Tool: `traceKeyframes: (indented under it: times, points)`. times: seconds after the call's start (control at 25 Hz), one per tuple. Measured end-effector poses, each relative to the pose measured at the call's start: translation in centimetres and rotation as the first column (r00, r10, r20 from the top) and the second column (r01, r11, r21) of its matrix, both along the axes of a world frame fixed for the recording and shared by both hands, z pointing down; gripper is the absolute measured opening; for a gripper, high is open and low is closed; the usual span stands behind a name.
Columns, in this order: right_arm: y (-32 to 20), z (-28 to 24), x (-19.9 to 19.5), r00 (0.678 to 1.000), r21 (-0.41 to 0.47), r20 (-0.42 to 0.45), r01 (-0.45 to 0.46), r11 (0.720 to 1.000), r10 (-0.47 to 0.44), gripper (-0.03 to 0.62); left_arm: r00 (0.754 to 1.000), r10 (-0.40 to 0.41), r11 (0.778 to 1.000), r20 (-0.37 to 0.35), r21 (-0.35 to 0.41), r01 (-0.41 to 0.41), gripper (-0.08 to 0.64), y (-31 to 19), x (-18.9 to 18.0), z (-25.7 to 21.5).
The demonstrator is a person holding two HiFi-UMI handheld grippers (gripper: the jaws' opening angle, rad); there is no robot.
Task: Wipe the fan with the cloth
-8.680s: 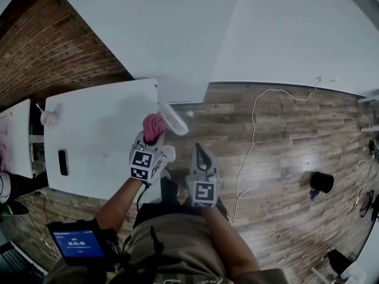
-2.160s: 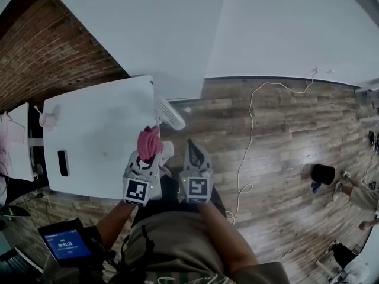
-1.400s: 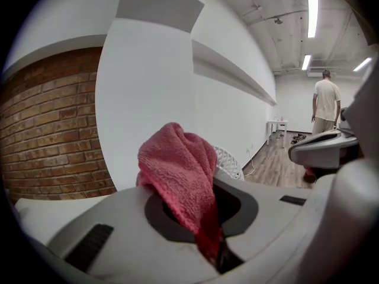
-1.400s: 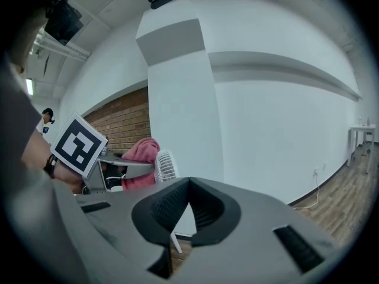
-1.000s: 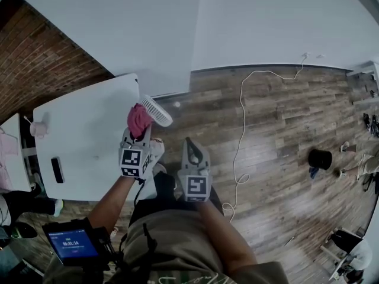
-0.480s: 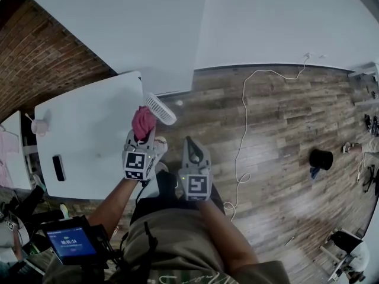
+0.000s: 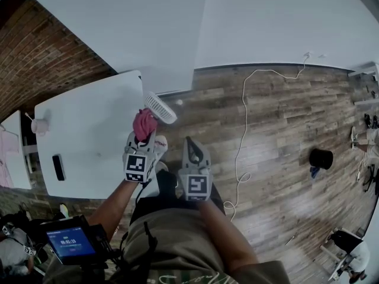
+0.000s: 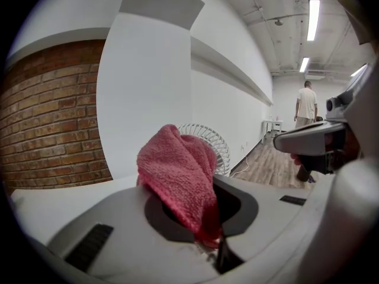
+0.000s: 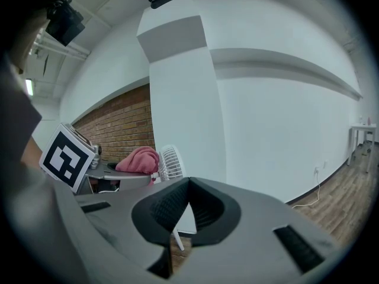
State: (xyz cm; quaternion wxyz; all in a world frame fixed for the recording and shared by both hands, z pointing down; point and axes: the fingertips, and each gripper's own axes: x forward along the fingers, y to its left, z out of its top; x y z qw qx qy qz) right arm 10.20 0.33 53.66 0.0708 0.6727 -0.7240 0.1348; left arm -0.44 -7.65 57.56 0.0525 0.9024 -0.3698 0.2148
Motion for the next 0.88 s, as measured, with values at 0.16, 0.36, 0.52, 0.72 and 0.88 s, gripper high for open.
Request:
traceKeyframes:
  times: [0.16, 0.36, 0.52, 0.72, 0.88]
  points:
    - [-0.1, -0.4, -0.2, 1.0, -0.007, 0.012, -0.003, 1.0, 0.003, 0.0, 1.0, 0.007, 1.0, 0.001, -0.005, -0.007, 0.055, 0.5, 0.0, 0.1]
    - [-0.1, -0.1, -0.3, 1.0, -0.013, 0.008, 0.006, 1.0, -0.006, 0.0, 0.999, 0.027, 0.999, 0.024, -0.025, -0.026, 0.055, 1.3, 0.1, 0.4]
    - [-0.3, 0.1, -0.4, 1.0, -0.012, 0.008, 0.008, 1.0, -0.008, 0.0, 0.999, 0.037, 0.999, 0.03, -0.03, -0.037, 0.055, 1.7, 0.0, 0.8]
    - [-0.5, 0.3, -0.5, 1.0, 0.007, 0.005, 0.004, 1.0, -0.004, 0.0, 0.998, 0.045, 0.998, 0.032, -0.033, -0.044, 0.055, 2.2, -0.2, 1.1]
    - [-0.3, 0.3, -0.3, 1.0, -0.005, 0.018, -0.003, 1.0, 0.003, 0.0, 0.998, 0.048, 0.998, 0.032, -0.031, -0.047, 0.055, 2.2, -0.1, 1.0]
